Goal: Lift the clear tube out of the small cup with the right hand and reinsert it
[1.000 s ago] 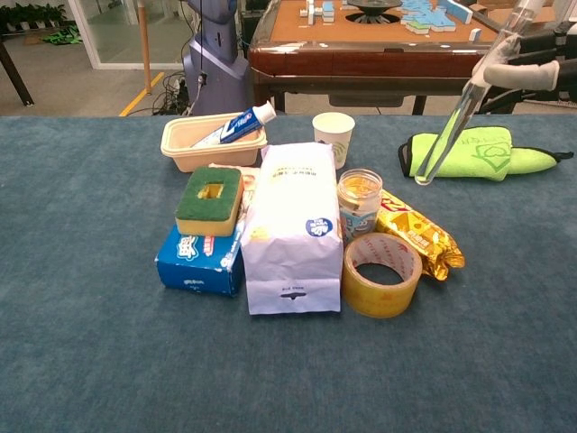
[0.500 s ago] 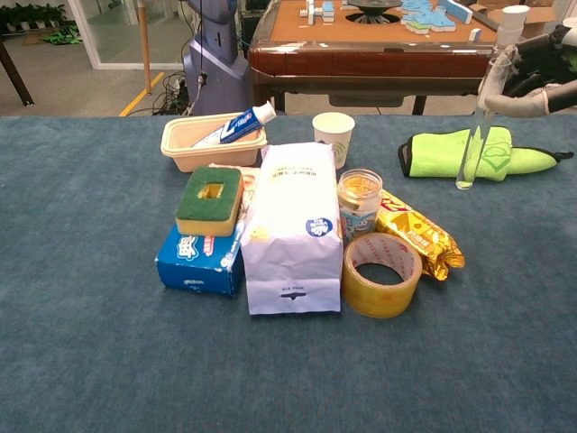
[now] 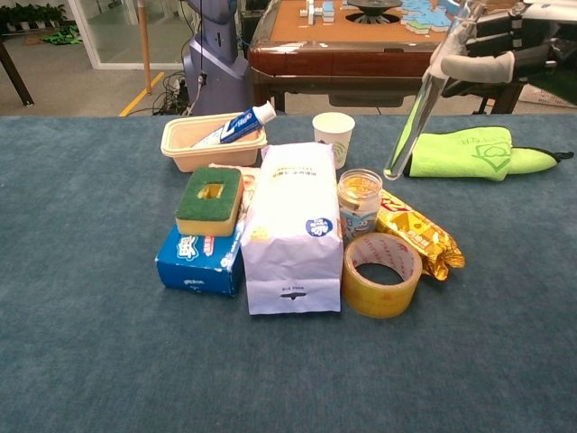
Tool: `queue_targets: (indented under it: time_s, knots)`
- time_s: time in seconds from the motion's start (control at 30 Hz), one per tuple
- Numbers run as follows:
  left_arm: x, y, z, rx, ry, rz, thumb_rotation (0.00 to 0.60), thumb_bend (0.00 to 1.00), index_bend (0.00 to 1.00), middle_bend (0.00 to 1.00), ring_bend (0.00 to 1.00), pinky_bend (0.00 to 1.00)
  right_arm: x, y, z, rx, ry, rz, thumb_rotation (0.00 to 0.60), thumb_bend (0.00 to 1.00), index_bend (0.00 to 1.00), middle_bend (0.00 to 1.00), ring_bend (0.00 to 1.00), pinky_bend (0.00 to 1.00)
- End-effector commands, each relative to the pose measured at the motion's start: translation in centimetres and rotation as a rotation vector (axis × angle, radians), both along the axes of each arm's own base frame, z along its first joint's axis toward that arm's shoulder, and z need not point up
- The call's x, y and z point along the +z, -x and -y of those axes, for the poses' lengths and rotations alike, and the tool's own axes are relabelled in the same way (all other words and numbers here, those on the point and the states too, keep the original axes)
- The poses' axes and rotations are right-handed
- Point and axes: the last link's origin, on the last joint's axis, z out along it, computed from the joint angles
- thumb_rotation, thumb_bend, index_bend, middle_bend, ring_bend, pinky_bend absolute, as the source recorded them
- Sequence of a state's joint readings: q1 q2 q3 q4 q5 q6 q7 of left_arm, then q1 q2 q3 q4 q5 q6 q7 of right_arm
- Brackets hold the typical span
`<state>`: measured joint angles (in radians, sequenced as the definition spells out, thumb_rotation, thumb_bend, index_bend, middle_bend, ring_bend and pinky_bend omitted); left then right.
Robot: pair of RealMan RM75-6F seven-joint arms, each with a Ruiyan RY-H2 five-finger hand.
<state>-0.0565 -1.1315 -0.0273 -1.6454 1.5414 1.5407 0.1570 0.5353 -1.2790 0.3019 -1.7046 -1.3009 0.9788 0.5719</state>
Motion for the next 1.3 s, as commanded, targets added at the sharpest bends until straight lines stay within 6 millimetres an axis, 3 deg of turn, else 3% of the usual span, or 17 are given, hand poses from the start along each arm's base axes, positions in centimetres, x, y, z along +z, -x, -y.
queue_targets:
  time_s: [0.03, 0.6, 1.17, 1.3]
  knots:
    - [0.0, 0.1, 0.0, 0.002, -0.001, 0.000, 0.600, 0.19, 0.14, 0.10, 0.15, 0.05, -0.5, -0.5, 0.3, 0.013, 0.000, -0.007, 0.600, 0.61, 0.69, 0.43, 0.29, 0.25]
    - [0.1, 0.7, 0.0, 0.015, -0.003, 0.003, 0.600, 0.19, 0.14, 0.10, 0.15, 0.05, -3.2, -1.9, 1.4, 0.033, -0.028, -0.018, 0.600, 0.61, 0.69, 0.43, 0.29, 0.25]
    - [0.2, 1.1, 0.2, 0.026, -0.007, 0.008, 0.600, 0.19, 0.14, 0.10, 0.15, 0.05, -7.2, -0.4, 1.9, 0.079, -0.040, -0.135, 0.600, 0.61, 0.69, 0.41, 0.28, 0.25]
    - [0.2, 1.1, 0.1, 0.024, -0.008, 0.010, 0.600, 0.19, 0.14, 0.10, 0.15, 0.05, -7.9, -0.3, 1.9, 0.089, -0.048, -0.157, 0.600, 0.60, 0.65, 0.38, 0.25, 0.25]
